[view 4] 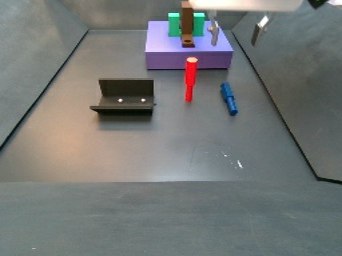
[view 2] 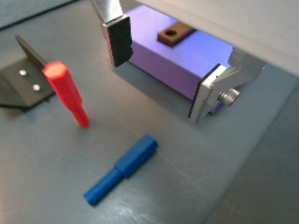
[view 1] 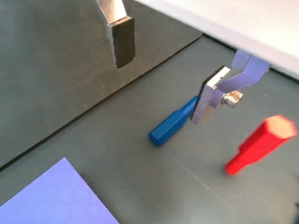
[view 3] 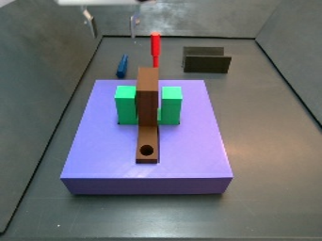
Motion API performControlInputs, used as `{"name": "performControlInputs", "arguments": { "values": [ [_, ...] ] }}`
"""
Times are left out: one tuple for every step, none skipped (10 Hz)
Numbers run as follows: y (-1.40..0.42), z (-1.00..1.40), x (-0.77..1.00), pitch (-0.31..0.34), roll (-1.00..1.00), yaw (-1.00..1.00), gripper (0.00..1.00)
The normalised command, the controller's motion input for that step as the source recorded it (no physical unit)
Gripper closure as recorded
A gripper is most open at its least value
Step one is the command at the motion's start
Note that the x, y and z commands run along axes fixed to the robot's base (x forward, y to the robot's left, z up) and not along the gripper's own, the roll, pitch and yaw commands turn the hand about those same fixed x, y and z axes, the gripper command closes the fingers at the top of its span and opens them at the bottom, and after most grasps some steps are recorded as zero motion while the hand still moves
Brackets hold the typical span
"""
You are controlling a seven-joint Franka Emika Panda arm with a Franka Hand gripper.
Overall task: Pick up the blue object. Move up. Place the blue object on the fixture. Regrasp the blue object. Move to above the board. Insert the blue object.
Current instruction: Pick up the blue object.
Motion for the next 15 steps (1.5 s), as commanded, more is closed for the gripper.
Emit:
{"name": "performControlInputs", "arguments": {
  "values": [
    [-0.08,-0.57,-0.05,-0.016,0.40,0.00,0.00],
    [-0.02,-0.59,0.09,0.040,0.36,-0.10,0.00],
    [0.00,-0.52,0.10,0.054,0.31,-0.13,0.00],
    [0.00,-0.45,0.09,0.033,0.31,-0.14,0.00],
    [0.00,-0.43,0.08,0.021,0.32,-0.12,0.00],
    [0.00,-0.38,0.05,0.006,0.33,-0.08,0.00],
    [0.03,-0.21,0.00,0.000,0.28,0.00,0.00],
    [0.06,-0.13,0.00,-0.003,0.19,0.00,0.00],
    [0.05,-0.34,0.00,-0.051,0.16,0.00,0.00],
    [0.09,-0.28,0.00,-0.073,0.13,0.00,0.00],
    [0.08,-0.25,0.00,-0.107,0.10,0.00,0.00],
    [0.11,-0.20,0.00,-0.056,0.05,0.00,0.00],
    [0.15,-0.02,0.07,0.000,0.09,0.00,0.00],
    [0.10,0.00,0.08,0.000,0.06,0.00,0.00],
    [0.00,0.00,0.06,-0.099,0.12,0.00,0.00]
  ]
}}
